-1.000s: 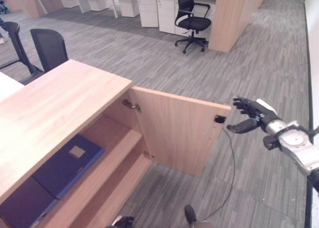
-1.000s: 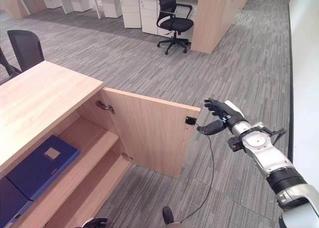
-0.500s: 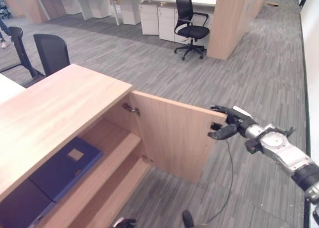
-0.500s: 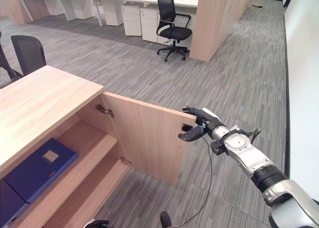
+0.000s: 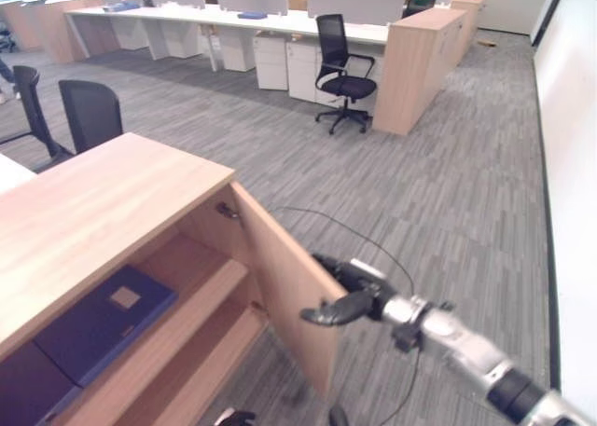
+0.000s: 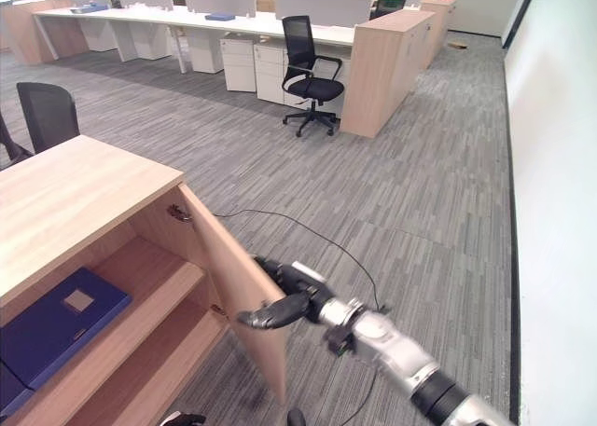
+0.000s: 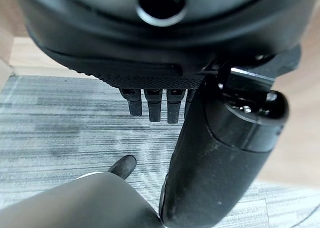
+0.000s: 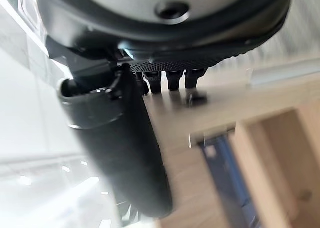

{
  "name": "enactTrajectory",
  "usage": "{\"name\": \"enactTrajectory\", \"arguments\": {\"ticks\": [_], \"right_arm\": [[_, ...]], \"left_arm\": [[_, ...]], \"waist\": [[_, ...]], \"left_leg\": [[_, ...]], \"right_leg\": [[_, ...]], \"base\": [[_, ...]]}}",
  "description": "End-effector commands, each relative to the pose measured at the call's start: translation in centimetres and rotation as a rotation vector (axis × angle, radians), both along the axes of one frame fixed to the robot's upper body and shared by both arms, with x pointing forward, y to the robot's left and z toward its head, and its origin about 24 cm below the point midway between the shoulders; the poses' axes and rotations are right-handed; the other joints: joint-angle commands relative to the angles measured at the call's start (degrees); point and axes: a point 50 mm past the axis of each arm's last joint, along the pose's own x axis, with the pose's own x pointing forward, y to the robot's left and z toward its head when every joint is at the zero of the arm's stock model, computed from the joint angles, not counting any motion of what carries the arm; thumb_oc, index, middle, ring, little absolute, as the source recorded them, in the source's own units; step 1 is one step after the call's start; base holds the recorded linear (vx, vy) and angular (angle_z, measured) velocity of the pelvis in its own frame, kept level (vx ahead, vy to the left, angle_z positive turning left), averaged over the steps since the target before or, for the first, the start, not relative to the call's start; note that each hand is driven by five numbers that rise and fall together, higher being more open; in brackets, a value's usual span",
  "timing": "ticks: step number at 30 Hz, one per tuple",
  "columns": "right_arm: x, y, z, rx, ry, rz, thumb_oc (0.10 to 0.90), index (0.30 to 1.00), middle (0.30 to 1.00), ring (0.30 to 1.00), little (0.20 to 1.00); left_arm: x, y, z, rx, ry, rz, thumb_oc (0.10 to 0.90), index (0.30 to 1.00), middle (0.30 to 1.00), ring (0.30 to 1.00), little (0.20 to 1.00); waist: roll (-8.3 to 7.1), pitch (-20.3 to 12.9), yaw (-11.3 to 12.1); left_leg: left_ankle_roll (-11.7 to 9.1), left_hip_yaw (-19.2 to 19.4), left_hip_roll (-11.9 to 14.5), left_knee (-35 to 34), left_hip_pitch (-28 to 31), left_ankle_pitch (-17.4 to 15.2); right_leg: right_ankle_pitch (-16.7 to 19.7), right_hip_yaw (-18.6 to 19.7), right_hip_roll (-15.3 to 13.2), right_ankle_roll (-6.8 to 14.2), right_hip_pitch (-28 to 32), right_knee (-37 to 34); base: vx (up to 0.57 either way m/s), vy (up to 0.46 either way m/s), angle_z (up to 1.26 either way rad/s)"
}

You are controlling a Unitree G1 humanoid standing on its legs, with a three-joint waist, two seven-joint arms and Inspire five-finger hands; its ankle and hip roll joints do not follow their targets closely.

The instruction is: Put the empty folder in the office cabinet

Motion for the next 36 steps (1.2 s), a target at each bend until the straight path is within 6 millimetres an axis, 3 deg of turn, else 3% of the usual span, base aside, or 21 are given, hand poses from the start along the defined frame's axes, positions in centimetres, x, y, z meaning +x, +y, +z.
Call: {"name": "enactTrajectory", "arguments": {"ticks": [1,13,23,25,26,27,28,29,31,32,34,36], "right_arm": [[-0.1,5.9,3.9,0.230,-0.076,0.237,0.800,0.900,0.900,0.900,0.900],[-0.7,6.4,1.9,0.326,0.087,0.152,0.800,0.900,0.900,0.900,0.900],[-0.1,4.8,1.1,0.287,0.095,0.100,0.800,0.900,0.900,0.900,0.900],[0.1,3.3,0.6,0.224,0.071,0.074,0.800,0.900,0.900,0.900,0.900],[0.1,3.3,0.6,0.224,0.071,0.074,0.800,0.900,0.900,0.900,0.900],[0.1,2.6,0.2,0.192,0.074,0.056,0.800,0.900,0.900,0.900,0.900],[0.3,1.3,-0.5,0.107,0.055,0.032,0.800,0.900,0.900,0.900,0.900],[0.3,1.2,-0.5,0.107,0.055,0.032,0.800,0.900,0.900,0.900,0.900],[0.1,-2.4,-2.3,-0.082,0.058,-0.005,0.800,0.900,0.900,0.900,0.900],[0.0,-2.4,-2.3,-0.084,0.058,-0.005,0.800,0.900,0.900,0.900,0.900],[-1.3,-7.4,-5.7,-0.251,0.171,-0.185,0.800,0.900,0.900,0.900,0.900],[-2.1,-10.7,-7.5,-0.416,0.209,-0.304,0.800,0.900,0.900,0.900,0.900]], "left_arm": [[2.9,0.6,0.9,0.066,-0.088,-0.059,0.800,0.900,0.900,0.900,0.900],[1.1,2.1,0.6,0.099,-0.067,0.055,0.800,0.900,0.900,0.900,0.900],[0.3,2.5,0.6,0.077,-0.086,0.175,0.800,0.900,0.900,0.900,0.900],[1.3,2.2,0.8,0.065,-0.118,0.181,0.800,0.900,0.900,0.900,0.900],[1.3,2.2,0.8,0.065,-0.118,0.181,0.800,0.900,0.900,0.900,0.900],[1.8,2.1,1.0,0.057,-0.136,0.189,0.800,0.900,0.900,0.900,0.900],[2.1,2.2,1.1,0.040,-0.145,0.210,0.800,0.900,0.900,0.900,0.900],[2.1,2.2,1.1,0.039,-0.145,0.210,0.800,0.900,0.900,0.900,0.900],[1.6,2.2,0.9,0.024,-0.119,0.221,0.800,0.900,0.900,0.900,0.900],[1.6,2.1,0.9,0.023,-0.118,0.220,0.800,0.900,0.900,0.900,0.900],[1.1,2.2,0.7,0.012,-0.088,0.221,0.800,0.900,0.900,0.900,0.900],[1.2,2.1,0.7,-0.001,-0.091,0.224,0.800,0.900,0.900,0.900,0.900]], "waist": [[0.71,1.87,4.51],[-1.24,3.44,7.49],[-2.60,7.71,11.35],[-2.58,8.91,11.03],[-2.58,8.87,11.00],[-2.56,9.48,11.25],[-2.18,9.60,11.44],[-2.05,9.66,11.45],[-1.27,8.69,10.25],[-1.20,8.66,10.20],[0.48,7.60,8.01],[1.23,7.13,7.25]], "left_leg": [[1.06,-0.52,-2.16,0.72,-0.70,-3.35],[0.01,-4.67,-0.73,5.38,-2.88,-4.58],[-2.84,-11.49,0.83,11.10,-9.64,-2.93],[-3.18,-4.83,2.51,15.07,-13.67,-2.47],[-3.18,-4.85,2.50,15.08,-13.73,-2.46],[-2.50,0.31,3.75,17.60,-13.97,-3.48],[-2.15,5.01,5.01,22.66,-13.69,-7.20],[-2.17,4.97,5.13,22.93,-13.72,-7.42],[-1.79,11.84,6.87,23.21,-11.32,-8.99],[-1.80,11.75,6.86,23.11,-11.25,-8.97],[-3.13,19.31,8.76,18.67,-7.07,-7.12],[-4.02,21.42,9.63,17.76,-6.58,-5.69]], "right_leg": [[-6.65,0.06,-0.64,0.16,4.49,0.12],[-8.54,-2.77,0.04,-1.18,5.50,0.52],[-11.13,-11.77,0.48,-2.56,4.64,2.09],[-11.68,-16.39,-1.26,-2.57,3.68,2.38],[-11.69,-16.41,-1.27,-2.57,3.63,2.39],[-11.85,-18.29,-1.83,-2.52,3.72,2.34],[-12.61,-20.44,-1.86,-2.39,4.74,1.64],[-12.62,-20.45,-1.76,-2.40,4.84,1.63],[-13.32,-25.37,-2.81,-2.39,4.64,1.74],[-13.38,-25.47,-2.81,-2.38,4.68,1.79],[-14.41,-32.11,-4.47,-2.65,4.86,3.06],[-14.77,-35.62,-5.78,-2.98,5.56,4.08]], "base": [[0.01,-0.009,0.44],[0.01,-0.078,0.30],[-0.01,-0.153,0.61],[-0.14,-0.057,0.94],[-0.10,-0.024,1.50],[-0.02,-0.082,1.25],[-0.01,-0.082,0.72],[0.02,-0.071,0.76],[-0.01,-0.013,1.03],[0.01,0.037,1.42],[-0.01,0.085,1.65],[-0.02,0.080,1.42]]}}
